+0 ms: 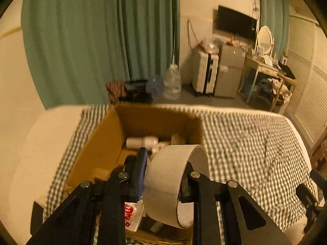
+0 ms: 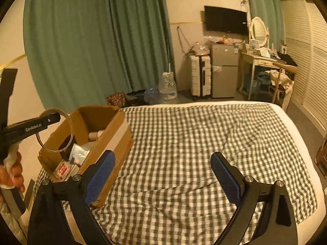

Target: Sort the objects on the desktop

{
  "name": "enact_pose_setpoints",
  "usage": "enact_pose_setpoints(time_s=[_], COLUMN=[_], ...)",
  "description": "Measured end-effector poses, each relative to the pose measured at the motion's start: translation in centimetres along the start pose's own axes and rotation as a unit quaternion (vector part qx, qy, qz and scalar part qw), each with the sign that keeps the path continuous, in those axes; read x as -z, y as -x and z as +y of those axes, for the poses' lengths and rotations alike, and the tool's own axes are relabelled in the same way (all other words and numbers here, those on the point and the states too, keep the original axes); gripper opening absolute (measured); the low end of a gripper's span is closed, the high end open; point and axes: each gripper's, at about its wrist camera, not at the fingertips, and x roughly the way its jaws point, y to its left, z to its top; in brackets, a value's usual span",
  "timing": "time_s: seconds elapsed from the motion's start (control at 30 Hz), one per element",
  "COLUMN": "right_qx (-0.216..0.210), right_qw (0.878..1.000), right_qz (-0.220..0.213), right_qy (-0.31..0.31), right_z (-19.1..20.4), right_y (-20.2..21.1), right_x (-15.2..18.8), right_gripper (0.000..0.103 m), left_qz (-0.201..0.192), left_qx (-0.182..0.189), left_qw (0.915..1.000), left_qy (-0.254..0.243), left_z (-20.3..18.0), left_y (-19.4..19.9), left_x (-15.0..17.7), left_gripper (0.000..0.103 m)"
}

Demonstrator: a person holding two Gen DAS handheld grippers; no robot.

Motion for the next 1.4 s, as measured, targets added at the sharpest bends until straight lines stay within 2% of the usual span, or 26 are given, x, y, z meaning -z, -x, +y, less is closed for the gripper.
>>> enact_pose_setpoints(time_s=[0.03,0.07,0.1,0.13,0.17,0.2,0.3,0.4,0.43,0.47,0.5,0.53,0.63,0.7,0.77,0.9,1.03,1.13,1.4], right_qx=[-0.001,-0.002,-0.001,-0.001,-0.001,-0.003,-0.003,-0.008,-0.005,-0.003,-0.001,-0.001,-0.006,-0.007,-0.003,-0.007,-0.017,-0.016,-0.004], right_qw=[1.0,1.0,1.0,1.0,1.0,1.0,1.0,1.0,1.0,1.0,1.0,1.0,1.0,1.0,1.0,0.999,1.0,0.999,0.999], right_qz=[0.005,0.009,0.015,0.017,0.019,0.021,0.026,0.017,0.014,0.012,0.006,0.001,-0.005,-0.012,-0.02,-0.031,0.0,0.021,0.022], right_qy=[0.002,0.004,0.006,0.006,0.004,0.003,-0.001,0.0,0.005,0.009,0.013,0.012,0.004,0.001,0.001,-0.006,-0.024,-0.026,-0.023], right_z=[0.2,0.3,0.7,0.9,0.9,1.0,1.4,1.8,1.9,2.0,1.9,1.9,1.3,0.9,0.4,-0.5,-1.1,-1.3,-1.0], right_y=[-0.3,-0.6,-1.0,-1.2,-1.3,-1.4,-1.1,0.1,0.7,1.2,1.9,2.2,3.4,4.1,4.5,4.9,3.5,2.6,2.4], right_x=[0.1,0.0,0.0,-0.1,-0.3,-0.4,-0.9,-0.9,-0.7,-0.5,-0.3,-0.5,-0.2,0.3,0.7,2.1,3.3,3.9,4.1], right_gripper=[0.095,0.095,0.095,0.095,0.095,0.095,0.095,0.095,0.095,0.095,0.095,0.095,0.095,0.096,0.103,0.103,0.103,0.103,0.103], left_qz=[0.017,0.026,0.045,0.05,0.054,0.058,0.104,0.163,0.186,0.193,0.185,0.16,0.097,0.054,0.003,-0.07,-0.076,-0.072,-0.078], left_qx=[-0.004,-0.02,-0.06,-0.076,-0.076,-0.071,-0.058,0.018,0.032,0.022,0.018,0.023,0.06,0.053,0.034,0.035,0.009,0.017,-0.003], left_qw=[0.9999,0.9995,0.9971,0.9958,0.9956,0.9957,0.9927,0.9859,0.9813,0.9797,0.9809,0.9842,0.9906,0.9948,0.9973,0.9951,0.9962,0.9968,0.9966], left_qy=[-0.001,-0.002,-0.004,-0.002,0.003,0.007,0.018,0.032,0.039,0.05,0.058,0.072,0.076,0.068,0.065,0.06,0.041,0.031,0.024], left_z=[0.6,0.9,1.3,1.5,2.0,2.3,3.0,3.5,3.5,3.5,3.2,3.2,2.2,1.3,0.3,-1.3,-2.6,-2.9,-2.9], left_y=[-1.1,-1.5,-2.2,-2.4,-2.4,-2.4,-2.9,-4.1,-4.5,-4.3,-3.5,-2.4,0.9,2.7,5.0,7.5,7.9,7.9,8.0], left_x=[0.4,0.8,1.2,1.4,1.5,1.7,1.4,1.1,1.1,1.3,1.7,1.9,3.6,4.7,6.6,9.5,10.0,9.7,10.1], left_gripper=[0.067,0.082,0.094,0.094,0.094,0.095,0.101,0.101,0.101,0.101,0.101,0.101,0.103,0.103,0.103,0.103,0.103,0.103,0.103])
